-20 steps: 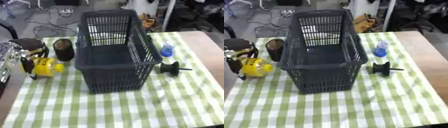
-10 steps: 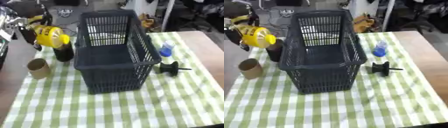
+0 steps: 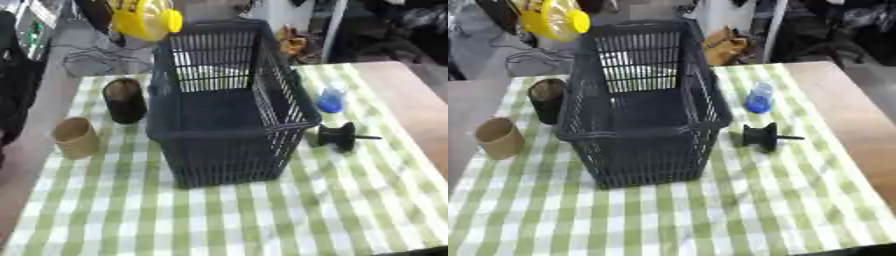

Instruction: Pick up objects on the table and place them in the box.

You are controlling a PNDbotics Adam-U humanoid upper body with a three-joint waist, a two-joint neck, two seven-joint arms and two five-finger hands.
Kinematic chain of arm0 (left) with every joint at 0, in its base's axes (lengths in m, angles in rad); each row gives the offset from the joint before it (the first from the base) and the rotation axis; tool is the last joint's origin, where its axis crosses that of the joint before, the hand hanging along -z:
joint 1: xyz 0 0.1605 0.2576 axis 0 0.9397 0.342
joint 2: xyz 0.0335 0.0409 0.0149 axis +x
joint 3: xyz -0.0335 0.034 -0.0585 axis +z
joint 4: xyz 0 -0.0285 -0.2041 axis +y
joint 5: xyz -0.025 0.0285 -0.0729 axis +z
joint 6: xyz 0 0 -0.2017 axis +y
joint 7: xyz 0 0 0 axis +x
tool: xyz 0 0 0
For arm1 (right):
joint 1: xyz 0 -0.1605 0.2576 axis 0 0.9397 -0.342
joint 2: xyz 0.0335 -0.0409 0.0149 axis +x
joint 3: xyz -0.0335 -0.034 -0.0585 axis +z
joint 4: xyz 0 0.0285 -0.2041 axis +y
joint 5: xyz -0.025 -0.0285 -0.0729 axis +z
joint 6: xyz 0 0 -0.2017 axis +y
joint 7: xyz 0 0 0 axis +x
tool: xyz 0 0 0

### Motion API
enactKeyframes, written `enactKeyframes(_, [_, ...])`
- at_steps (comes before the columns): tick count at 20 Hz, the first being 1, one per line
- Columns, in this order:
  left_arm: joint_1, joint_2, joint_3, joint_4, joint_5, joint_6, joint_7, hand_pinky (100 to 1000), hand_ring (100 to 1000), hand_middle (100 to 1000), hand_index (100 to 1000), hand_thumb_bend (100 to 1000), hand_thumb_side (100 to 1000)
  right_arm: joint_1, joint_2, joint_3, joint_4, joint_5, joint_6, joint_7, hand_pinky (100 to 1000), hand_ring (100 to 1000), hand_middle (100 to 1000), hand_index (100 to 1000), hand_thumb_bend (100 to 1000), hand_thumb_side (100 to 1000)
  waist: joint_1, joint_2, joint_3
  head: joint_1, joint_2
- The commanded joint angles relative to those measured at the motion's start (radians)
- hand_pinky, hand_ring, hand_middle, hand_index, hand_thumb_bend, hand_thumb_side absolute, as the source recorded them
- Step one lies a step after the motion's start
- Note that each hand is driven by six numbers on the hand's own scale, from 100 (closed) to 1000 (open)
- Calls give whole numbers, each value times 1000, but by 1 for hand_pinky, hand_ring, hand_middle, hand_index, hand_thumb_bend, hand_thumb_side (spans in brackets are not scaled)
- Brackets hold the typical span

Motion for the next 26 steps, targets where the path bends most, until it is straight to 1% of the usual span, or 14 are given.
enactKeyframes(1, [-46, -59, -23, 51, -19, -29, 67, 661, 228, 100, 278, 595, 100, -19, -8, 1, -5, -10, -2, 10, 619, 753, 743, 955, 104, 753, -16, -36, -6, 9, 5])
enactKeyframes(2, [-44, -76, -37, 70, -29, -47, 80, 678, 304, 178, 355, 702, 100, -20, -7, 1, -5, -10, -1, 11, 619, 753, 743, 955, 104, 753, -17, -36, -9, 9, 5])
enactKeyframes(3, [-40, -90, -51, 87, -41, -71, 87, 678, 304, 178, 355, 702, 100, -21, -6, 1, -5, -10, -1, 12, 619, 753, 743, 955, 104, 753, -17, -37, -10, 9, 5])
enactKeyframes(4, [-32, -102, -64, 104, -50, -100, 92, 722, 457, 367, 531, 928, 310, -21, -6, 1, -5, -11, -1, 13, 619, 753, 743, 955, 104, 753, -17, -36, -11, 9, 5])
enactKeyframes(5, [-24, -111, -75, 120, -54, -134, 94, 722, 457, 367, 531, 928, 310, -21, -5, 1, -5, -12, -2, 13, 619, 753, 743, 955, 104, 753, -18, -36, -11, 7, 5])
enactKeyframes(6, [-17, -115, -81, 134, -63, -161, 94, 752, 543, 489, 625, 981, 441, -20, -5, 1, -4, -12, -2, 13, 619, 753, 743, 955, 105, 753, -18, -36, -11, 7, 5])
enactKeyframes(7, [-12, -118, -83, 144, -75, -182, 93, 752, 543, 489, 625, 981, 441, -20, -5, 1, -4, -11, -2, 14, 619, 753, 743, 955, 105, 753, -18, -36, -10, 6, 5])
enactKeyframes(8, [-10, -120, -82, 150, -84, -195, 94, 846, 543, 489, 625, 981, 441, -19, -5, 1, -4, -11, -2, 14, 618, 753, 743, 955, 100, 763, -18, -36, -10, 6, 5])
enactKeyframes(9, [7, -114, -87, 172, -111, -205, 67, 910, 930, 944, 932, 1000, 825, -18, -5, 0, -4, -11, -2, 13, 618, 753, 743, 955, 104, 753, -17, -36, -9, 4, 5])
enactKeyframes(10, [17, -110, -81, 184, -135, -209, 46, 981, 990, 1000, 973, 1000, 931, -17, -5, -1, -4, -11, -2, 13, 618, 753, 743, 955, 105, 752, -17, -35, -8, 2, 5])
enactKeyframes(17, [57, -58, -18, 172, -163, -100, 307, 1000, 995, 1000, 981, 1000, 1000, -12, -7, -5, -3, -9, -2, 11, 618, 753, 743, 956, 107, 752, -18, -32, 3, -7, 5])
enactKeyframes(20, [72, -29, 9, 155, -120, -58, 399, 924, 846, 889, 892, 1000, 898, -10, -8, -5, -3, -8, -2, 10, 617, 751, 741, 956, 107, 750, -18, -31, 8, -6, 5])
enactKeyframes(22, [90, -6, 47, 121, -20, -8, 466, 885, 793, 846, 858, 959, 874, -8, -9, -6, -2, -8, -2, 9, 617, 751, 741, 956, 108, 750, -19, -30, 14, -7, 5])
enactKeyframes(26, [139, 51, 113, -11, 348, 108, 611, 829, 740, 793, 815, 796, 889, -4, -11, -8, -1, -6, -2, 8, 617, 751, 741, 956, 108, 750, -19, -29, 23, -5, 5])
